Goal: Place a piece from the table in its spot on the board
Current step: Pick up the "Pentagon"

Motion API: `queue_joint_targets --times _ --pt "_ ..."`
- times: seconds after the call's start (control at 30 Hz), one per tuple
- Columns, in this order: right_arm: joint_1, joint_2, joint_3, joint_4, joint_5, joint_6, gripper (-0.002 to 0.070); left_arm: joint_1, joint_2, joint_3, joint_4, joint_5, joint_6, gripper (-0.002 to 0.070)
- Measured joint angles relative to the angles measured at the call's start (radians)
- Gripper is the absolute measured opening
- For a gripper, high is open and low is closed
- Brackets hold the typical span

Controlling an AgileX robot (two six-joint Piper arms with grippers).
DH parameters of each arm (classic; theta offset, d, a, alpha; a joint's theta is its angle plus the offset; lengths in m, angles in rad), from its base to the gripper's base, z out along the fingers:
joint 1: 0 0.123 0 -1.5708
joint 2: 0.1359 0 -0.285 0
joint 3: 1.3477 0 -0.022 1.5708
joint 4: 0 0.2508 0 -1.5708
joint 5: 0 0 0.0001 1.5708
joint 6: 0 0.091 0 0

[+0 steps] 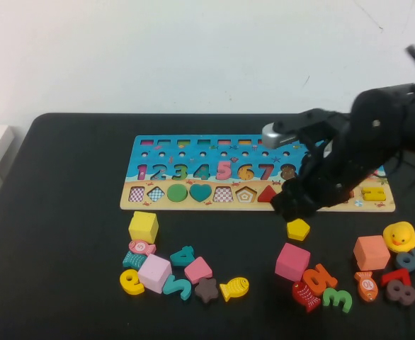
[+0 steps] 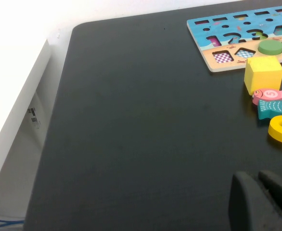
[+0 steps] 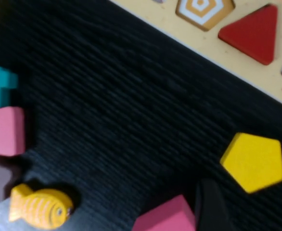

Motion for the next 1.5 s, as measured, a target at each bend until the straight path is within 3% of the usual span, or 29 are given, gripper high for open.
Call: queue_joint_targets --times 0.33,1.5 --pt "0.002 0.148 -0.133 -0.105 0.075 0.056 0.0381 0.000 0.000 0.000 0.000 0.000 0.000 -0.0002" --pt "0.002 0.237 -0.238 -0.110 0.121 0.122 0.0370 0.000 0.000 0.000 0.000 0.000 0.000 -0.0002"
